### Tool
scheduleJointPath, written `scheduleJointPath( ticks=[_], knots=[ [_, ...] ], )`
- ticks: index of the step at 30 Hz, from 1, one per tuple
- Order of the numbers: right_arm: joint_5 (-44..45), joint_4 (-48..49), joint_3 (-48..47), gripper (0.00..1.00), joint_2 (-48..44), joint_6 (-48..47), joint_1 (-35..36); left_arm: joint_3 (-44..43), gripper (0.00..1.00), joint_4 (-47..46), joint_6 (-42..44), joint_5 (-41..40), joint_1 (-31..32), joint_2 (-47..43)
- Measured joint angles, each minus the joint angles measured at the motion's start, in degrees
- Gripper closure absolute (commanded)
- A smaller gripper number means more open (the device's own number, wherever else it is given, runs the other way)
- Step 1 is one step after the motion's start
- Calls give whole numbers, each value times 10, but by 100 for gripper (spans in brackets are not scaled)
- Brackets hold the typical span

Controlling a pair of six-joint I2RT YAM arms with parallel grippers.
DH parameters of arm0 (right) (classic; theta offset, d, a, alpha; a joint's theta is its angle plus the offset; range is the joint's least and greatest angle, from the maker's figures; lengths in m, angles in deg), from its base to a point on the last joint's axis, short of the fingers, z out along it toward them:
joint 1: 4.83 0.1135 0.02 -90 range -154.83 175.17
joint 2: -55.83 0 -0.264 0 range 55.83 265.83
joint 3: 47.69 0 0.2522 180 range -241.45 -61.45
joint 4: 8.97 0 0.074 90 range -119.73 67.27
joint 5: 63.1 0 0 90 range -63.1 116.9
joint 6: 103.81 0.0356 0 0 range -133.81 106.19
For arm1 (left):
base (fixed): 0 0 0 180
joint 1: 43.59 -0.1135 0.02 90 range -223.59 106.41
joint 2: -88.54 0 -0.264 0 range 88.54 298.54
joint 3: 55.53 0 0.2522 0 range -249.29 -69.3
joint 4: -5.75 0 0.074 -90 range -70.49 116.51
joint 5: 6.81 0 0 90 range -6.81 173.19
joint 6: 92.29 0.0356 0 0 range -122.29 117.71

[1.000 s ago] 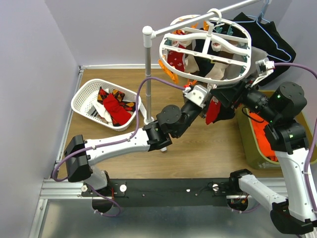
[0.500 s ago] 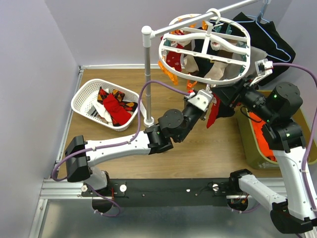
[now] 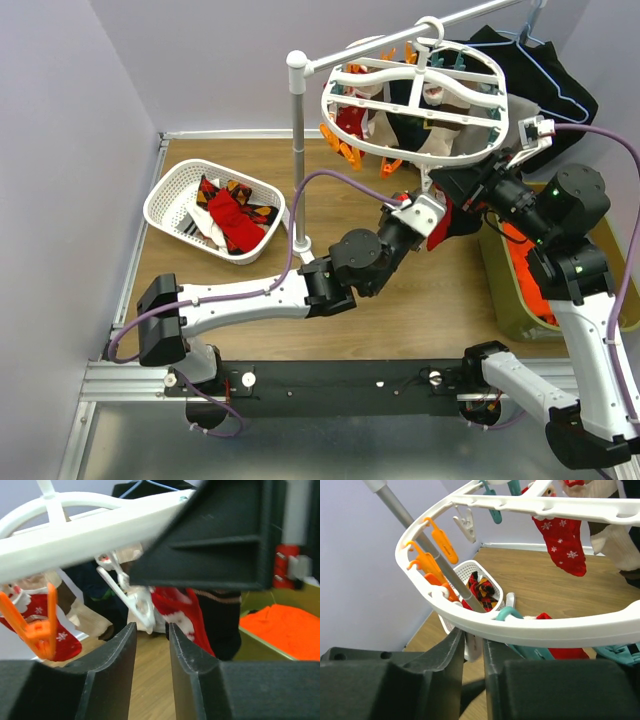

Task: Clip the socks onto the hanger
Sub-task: Open the clamp at the hanger.

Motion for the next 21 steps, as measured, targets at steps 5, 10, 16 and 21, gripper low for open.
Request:
scheduleJointPath(
  ticks=[5, 10, 16, 21],
  knots=[
    [10, 4, 0, 80, 3, -6, 0, 18, 46, 5, -1, 7, 8, -5],
    [15, 3, 0, 83, 3, -21, 0, 66, 41, 11, -38, 89, -21, -39],
    [24, -1, -2, 83, 3, -41, 0, 102, 40, 4, -110, 234, -104, -93],
    [28, -1, -2, 83, 3, -50, 0, 104, 40, -10, -138, 303, -137, -103]
  ],
)
